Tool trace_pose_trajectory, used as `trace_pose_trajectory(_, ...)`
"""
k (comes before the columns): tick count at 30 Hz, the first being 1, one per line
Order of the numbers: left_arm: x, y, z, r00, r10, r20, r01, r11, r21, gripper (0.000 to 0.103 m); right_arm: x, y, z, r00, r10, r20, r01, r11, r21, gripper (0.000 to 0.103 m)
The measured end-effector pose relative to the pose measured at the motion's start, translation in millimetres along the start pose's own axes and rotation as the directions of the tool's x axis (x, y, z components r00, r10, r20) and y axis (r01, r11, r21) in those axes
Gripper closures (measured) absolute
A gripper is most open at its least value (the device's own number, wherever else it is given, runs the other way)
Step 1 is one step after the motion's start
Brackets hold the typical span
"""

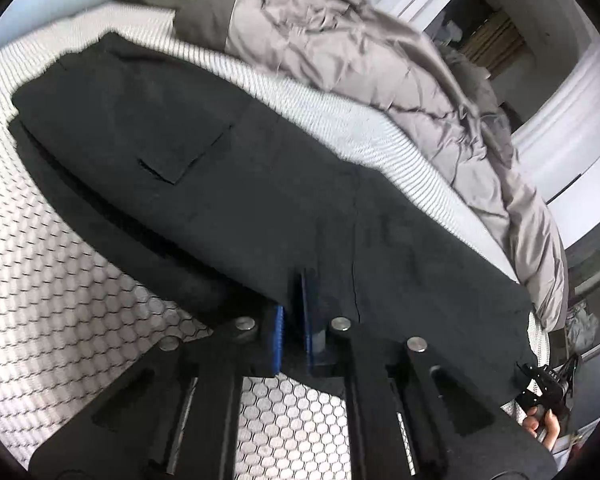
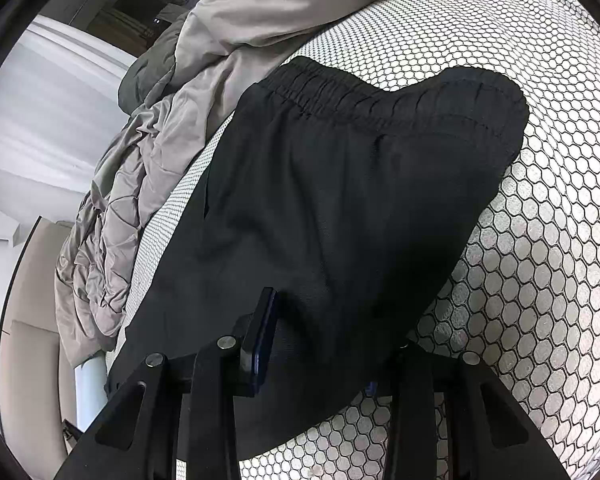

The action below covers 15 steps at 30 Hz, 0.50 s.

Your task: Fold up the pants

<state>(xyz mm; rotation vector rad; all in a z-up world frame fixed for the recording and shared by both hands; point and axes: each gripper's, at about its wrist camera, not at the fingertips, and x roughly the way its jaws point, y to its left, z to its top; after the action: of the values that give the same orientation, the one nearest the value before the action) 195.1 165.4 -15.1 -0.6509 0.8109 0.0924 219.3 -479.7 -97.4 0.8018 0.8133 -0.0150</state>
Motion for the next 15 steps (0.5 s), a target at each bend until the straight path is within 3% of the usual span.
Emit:
trace_pose_trajectory(4, -19, 6, -11, 1.0, 0.006, 0.018, -0.007, 0.999, 0.046, 0.099, 0, -2, 0, 1.0, -0.007, 0.004, 0.007, 1.0, -0.002, 0.067)
trace_pose_trajectory(7, 3, 18, -8, 0.994, 0.088, -0.065, -0.086, 0.996, 0.02, 0.099, 1, 0, -1, 1.0, -0.014, 0.003, 0.014, 1.0, -0.011, 0.067)
trace_pose_trajectory(10, 8, 25, -4, 0.994, 0.065, -0.091, -0.067, 0.997, -0.023, 0.098, 1, -1, -2, 1.0, -0.007, 0.001, 0.007, 1.0, -0.002, 0.067)
trace_pose_trajectory(12, -1, 28, -5, 0.995, 0.053, -0.079, -0.057, 0.998, -0.038, 0.096, 1, -2, -2, 1.0, -0.005, 0.001, 0.005, 1.0, 0.0, 0.067)
trace_pose_trajectory(15, -19, 47, -7, 0.999, 0.002, -0.037, -0.007, 0.991, -0.133, 0.091, 1, -2, -2, 1.0, -0.006, 0.001, 0.006, 1.0, -0.001, 0.067)
